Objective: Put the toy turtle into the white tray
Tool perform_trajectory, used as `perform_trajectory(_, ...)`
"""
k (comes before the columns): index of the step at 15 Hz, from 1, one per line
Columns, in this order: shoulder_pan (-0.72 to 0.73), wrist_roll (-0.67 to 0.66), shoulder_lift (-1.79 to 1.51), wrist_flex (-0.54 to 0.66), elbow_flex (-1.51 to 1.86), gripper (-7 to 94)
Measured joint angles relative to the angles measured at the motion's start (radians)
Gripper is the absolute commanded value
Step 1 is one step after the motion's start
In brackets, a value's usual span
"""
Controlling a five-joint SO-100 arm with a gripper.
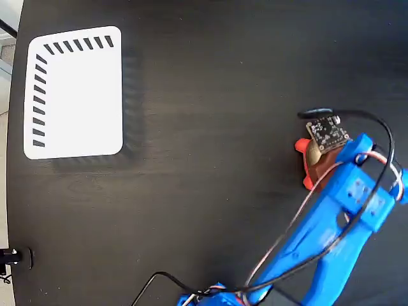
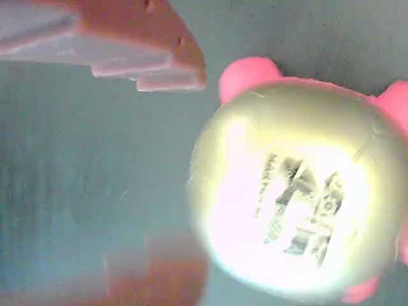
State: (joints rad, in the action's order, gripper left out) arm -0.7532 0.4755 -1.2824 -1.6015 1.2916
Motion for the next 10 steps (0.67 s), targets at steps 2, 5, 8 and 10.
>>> perform_trajectory(2, -0.012, 0.034, 0.034, 0.0, -0.009, 39)
perform_trajectory(5, -0.005, 0.101, 0.055, 0.0, -0.015, 56)
perform_trajectory(8, -0.009, 0.146, 0.064, -0.008, -0.015, 56)
perform_trajectory(10, -0.003, 0.164, 0.072, 0.002, -0.015, 66)
